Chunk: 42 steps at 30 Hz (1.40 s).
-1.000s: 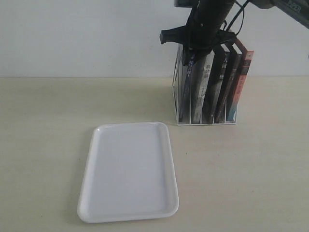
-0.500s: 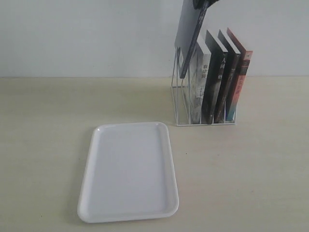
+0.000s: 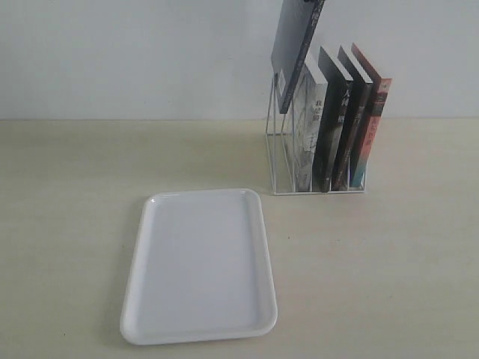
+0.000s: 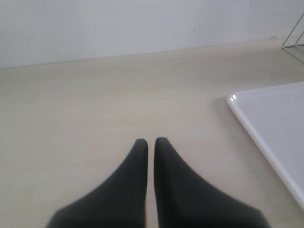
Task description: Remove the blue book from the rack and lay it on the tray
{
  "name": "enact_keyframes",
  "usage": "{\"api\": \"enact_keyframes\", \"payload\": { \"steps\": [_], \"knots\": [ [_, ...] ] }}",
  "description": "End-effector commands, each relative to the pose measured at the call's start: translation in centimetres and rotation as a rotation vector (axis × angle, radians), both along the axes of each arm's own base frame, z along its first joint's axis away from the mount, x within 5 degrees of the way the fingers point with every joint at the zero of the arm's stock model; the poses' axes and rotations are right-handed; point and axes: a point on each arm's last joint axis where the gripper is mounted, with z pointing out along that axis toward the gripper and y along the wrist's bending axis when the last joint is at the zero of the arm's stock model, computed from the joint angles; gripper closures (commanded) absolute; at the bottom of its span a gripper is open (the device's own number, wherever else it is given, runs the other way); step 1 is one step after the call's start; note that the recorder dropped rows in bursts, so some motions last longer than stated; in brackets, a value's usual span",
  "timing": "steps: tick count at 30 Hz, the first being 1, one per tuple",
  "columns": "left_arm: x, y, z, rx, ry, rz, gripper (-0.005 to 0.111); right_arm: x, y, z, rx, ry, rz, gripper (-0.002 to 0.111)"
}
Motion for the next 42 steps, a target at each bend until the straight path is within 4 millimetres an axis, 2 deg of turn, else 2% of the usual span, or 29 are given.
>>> {"api": "enact_keyframes", "payload": {
  "steps": [1, 7, 12, 15, 19, 24, 32, 37, 42],
  "knots": [
    [0.0, 0.0, 0.3, 0.001, -0.022, 0.001, 0.102, -0.9, 0.0, 1.8, 0.049, -0.062, 0.023, 0.108],
    [0.0, 0.0, 0.3, 0.001, -0.022, 0.001, 0.102, -3.2, -0.9, 5.0, 0.079, -0.132, 0.030, 0.108],
    [0.0, 0.0, 0.3, 0.001, -0.022, 0.001, 0.102, -4.5, -1.4, 6.6, 0.100, -0.166, 0.038, 0.108],
    [0.0, 0.0, 0.3, 0.001, -0.022, 0.001, 0.102, -5.1, -0.6, 6.9, 0.160, -0.157, 0.121, 0.108],
    [0.0, 0.0, 0.3, 0.001, -0.022, 0.001, 0.102, -6.3, 1.9, 6.7, 0.184, -0.149, 0.272, 0.108],
    [0.0, 0.0, 0.3, 0.001, -0.022, 0.001, 0.102, -7.7, 5.2, 5.0, 0.056, -0.158, 0.421, 0.108],
    [0.0, 0.0, 0.3, 0.001, -0.022, 0.001, 0.102, -9.8, 8.5, 1.6, -0.112, -0.147, 0.664, 0.108],
    [0.0, 0.0, 0.3, 0.001, -0.022, 0.001, 0.102, -11.5, 9.7, -0.8, -0.406, -0.218, 0.882, 0.108],
    [0.0, 0.0, 0.3, 0.001, -0.022, 0.001, 0.102, -14.4, 11.2, -4.3, -0.774, -0.251, 1.101, 0.108]
  ]
}}
